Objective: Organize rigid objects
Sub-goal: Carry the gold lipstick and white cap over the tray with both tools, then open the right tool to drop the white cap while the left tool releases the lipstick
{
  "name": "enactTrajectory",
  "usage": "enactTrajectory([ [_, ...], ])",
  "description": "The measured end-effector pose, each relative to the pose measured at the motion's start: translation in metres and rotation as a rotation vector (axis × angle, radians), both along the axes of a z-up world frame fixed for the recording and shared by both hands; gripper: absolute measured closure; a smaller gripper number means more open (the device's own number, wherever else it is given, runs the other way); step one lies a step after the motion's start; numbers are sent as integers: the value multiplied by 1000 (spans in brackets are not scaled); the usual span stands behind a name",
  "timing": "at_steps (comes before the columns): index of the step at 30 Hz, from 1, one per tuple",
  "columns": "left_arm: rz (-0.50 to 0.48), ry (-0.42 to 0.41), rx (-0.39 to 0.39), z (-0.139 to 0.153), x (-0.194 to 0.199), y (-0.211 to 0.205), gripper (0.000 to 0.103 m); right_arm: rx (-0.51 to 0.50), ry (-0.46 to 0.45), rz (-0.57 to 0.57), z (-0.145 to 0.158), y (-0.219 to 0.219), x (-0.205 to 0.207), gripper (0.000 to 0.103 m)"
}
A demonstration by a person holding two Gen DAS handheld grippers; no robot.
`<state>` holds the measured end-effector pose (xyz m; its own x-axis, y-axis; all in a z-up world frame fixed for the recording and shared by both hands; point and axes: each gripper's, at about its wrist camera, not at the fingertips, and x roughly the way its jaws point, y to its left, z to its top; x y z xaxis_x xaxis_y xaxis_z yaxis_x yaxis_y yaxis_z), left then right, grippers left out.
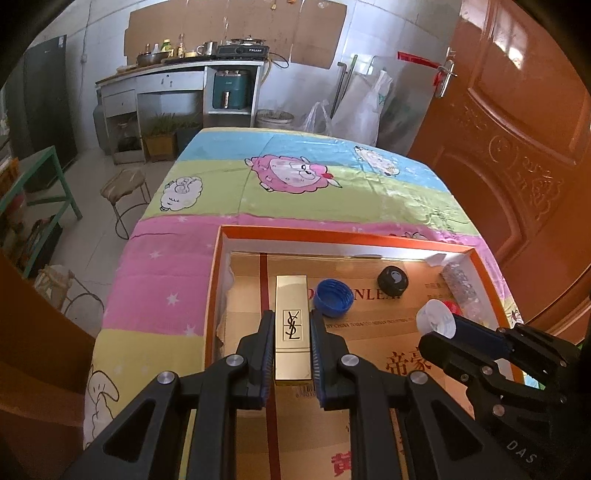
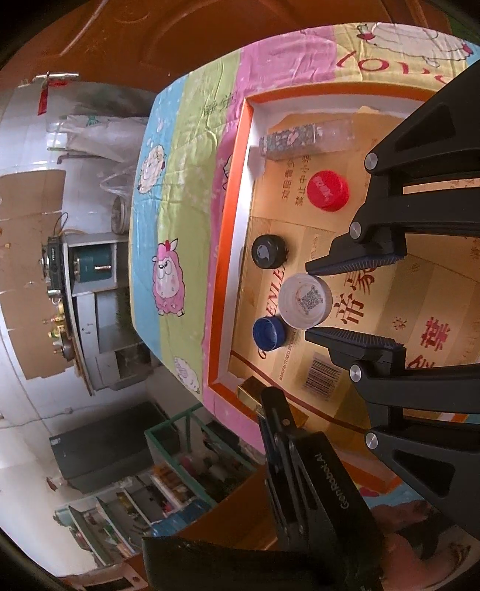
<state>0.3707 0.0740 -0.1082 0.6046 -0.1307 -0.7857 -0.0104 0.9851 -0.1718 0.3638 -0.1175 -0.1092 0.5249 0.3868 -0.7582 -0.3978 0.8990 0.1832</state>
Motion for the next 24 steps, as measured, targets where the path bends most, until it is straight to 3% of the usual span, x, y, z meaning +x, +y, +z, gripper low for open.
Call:
enactTrajectory([
  [13, 5, 67, 14, -21, 12, 0, 85, -15, 51, 31, -18, 14, 11, 73],
  [24, 1, 74, 20, -28, 11, 0, 85, -40, 82, 32, -29, 18, 16, 73],
])
